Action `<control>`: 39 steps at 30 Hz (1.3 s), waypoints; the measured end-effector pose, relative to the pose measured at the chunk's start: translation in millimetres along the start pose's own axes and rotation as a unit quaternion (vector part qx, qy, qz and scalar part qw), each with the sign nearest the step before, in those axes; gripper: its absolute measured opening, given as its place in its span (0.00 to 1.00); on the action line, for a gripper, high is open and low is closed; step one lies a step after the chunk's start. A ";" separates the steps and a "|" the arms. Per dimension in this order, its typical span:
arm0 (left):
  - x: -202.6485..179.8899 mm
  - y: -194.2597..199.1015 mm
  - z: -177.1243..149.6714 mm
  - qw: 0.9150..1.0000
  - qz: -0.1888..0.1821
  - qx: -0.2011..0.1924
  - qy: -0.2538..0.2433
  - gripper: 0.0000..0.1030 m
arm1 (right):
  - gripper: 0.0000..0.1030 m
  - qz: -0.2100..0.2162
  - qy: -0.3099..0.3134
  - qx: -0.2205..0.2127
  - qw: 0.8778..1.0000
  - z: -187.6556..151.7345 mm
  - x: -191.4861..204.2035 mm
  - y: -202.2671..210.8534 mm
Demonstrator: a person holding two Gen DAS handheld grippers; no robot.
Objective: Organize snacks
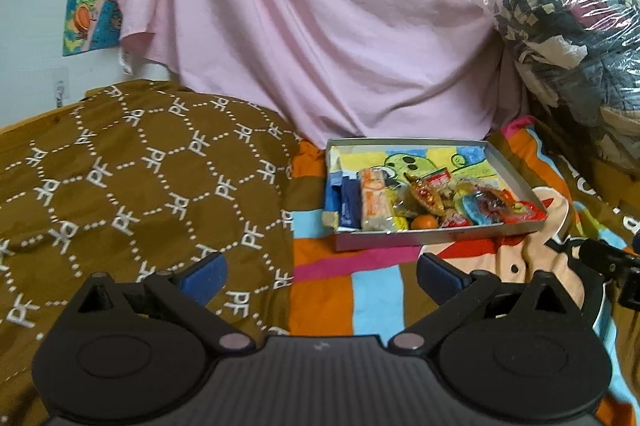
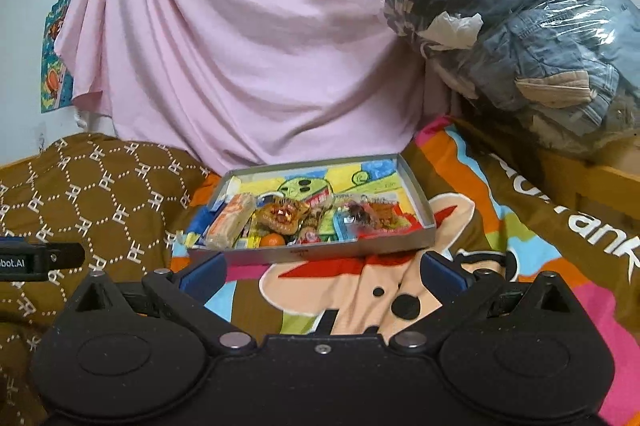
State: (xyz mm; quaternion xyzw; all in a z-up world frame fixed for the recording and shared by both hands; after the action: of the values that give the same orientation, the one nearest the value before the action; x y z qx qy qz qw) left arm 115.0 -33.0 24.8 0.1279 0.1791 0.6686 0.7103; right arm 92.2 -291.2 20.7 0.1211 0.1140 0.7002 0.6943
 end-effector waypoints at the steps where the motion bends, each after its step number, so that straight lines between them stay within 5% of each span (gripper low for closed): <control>1: 0.5 3.1 -2.0 1.000 0.003 0.000 -0.002 1.00 | 0.99 0.000 0.002 0.002 1.000 -1.8 0.5 2.2; 39: 10.9 10.2 -24.7 1.000 0.003 0.021 0.013 1.00 | 0.99 0.014 0.027 0.025 0.999 -16.6 22.0 11.8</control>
State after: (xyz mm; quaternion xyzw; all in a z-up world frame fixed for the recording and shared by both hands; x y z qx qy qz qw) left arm 95.7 -22.8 5.9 0.1350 0.2019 0.6684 0.7030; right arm 75.5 -269.2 9.1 0.1208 0.1485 0.7095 0.6782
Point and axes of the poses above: each gripper's, at about its wrist camera, not at the fingertips, and y roughly against the way its jaws point, x to its left, z to its top, the point moved 2 cm from there along -y, roughly the way its jaws point, and after that the axes turned 3 degrees about -z, right-handed, at the moved point
